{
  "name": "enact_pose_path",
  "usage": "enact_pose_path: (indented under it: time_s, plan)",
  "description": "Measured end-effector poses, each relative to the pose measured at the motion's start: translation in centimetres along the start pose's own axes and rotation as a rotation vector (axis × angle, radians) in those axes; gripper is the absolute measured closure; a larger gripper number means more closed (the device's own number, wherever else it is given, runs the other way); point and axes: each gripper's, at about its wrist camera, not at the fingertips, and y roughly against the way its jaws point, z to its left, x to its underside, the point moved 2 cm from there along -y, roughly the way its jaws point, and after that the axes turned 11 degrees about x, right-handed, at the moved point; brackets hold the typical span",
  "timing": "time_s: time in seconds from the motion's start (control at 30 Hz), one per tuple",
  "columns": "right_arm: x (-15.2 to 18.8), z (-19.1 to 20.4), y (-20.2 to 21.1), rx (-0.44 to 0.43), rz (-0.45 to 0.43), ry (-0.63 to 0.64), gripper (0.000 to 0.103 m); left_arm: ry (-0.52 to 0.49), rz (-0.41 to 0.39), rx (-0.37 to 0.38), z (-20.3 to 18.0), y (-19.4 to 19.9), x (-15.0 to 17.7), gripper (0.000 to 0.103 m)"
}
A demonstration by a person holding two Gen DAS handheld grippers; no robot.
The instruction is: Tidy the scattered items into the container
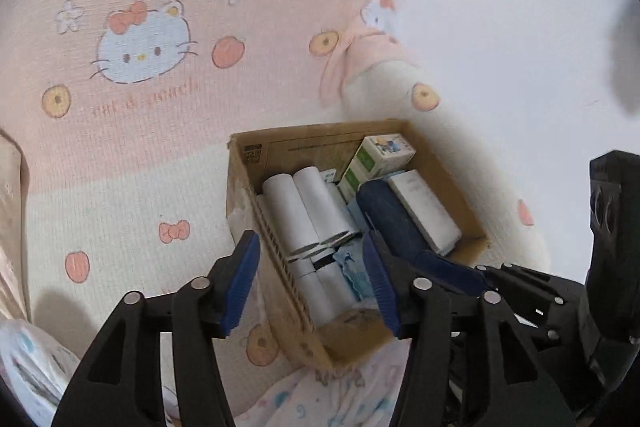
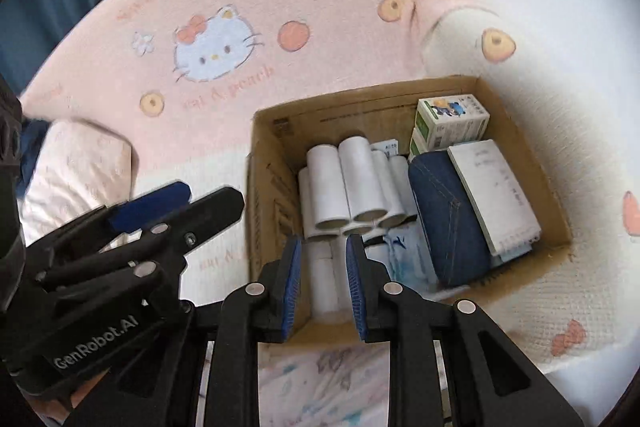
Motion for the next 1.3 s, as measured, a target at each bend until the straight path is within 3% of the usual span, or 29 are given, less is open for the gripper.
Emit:
enact_pose_path:
  time_s: [0.1,0.23,0.37,0.4,0.5,0.53,0.63,0.7,0.77,0.9,1.2,1.3]
  plan:
    - [1.2,1.2,1.0,0.025,-0.016,0.024,0.079,0.005,-0.01,0.06,0.6,1.5,0.7,0.044]
    - [2.3,1.7,0.8,0.129,0.021,0.002,0.079,-0.038,-0.048,0.002,0.5,2.8,1.0,0.044]
    - [2.8,1.7,2.1,0.225,0.04,-0.009,0.078,-0.096,-0.028,0.008,-0.1,4.0,1.6,0.044]
    - [2.9,1.8,2.6,0.234,0.041,-0.008,0.076,-0.105,-0.013,0.005,-0.3,4.1,1.7,0.044]
    - [3.2,2.1,4.2,0.279,0.04,-0.001,0.05,-0.151,0.004,-0.011,-0.9,5.1,2.1,0.044]
    - [3.4,2.3,4.8,0.298,0.033,0.009,0.046,-0.17,0.013,-0.034,-1.2,5.4,2.1,0.044]
    - [4.1,3.2,6.3,0.353,0.017,0.051,0.046,-0.221,0.002,-0.05,-1.6,6.8,1.9,0.039]
    - [4.2,3.8,7.0,0.384,0.011,0.075,0.045,-0.249,-0.008,-0.035,-1.8,7.7,1.8,0.03]
    - [4.2,4.4,7.8,0.422,-0.003,0.101,0.045,-0.257,-0.026,-0.032,-1.7,8.7,1.7,0.027]
    - [4.0,5.4,9.2,0.481,-0.036,0.122,0.043,-0.248,-0.053,-0.076,-1.4,10.1,1.4,0.025]
    - [4.7,6.5,10.9,0.492,-0.069,0.137,0.037,-0.258,-0.022,-0.123,-2.3,9.7,2.0,0.023]
    - [4.9,6.6,11.0,0.491,-0.072,0.136,0.037,-0.267,-0.008,-0.099,-2.7,9.5,2.2,0.023]
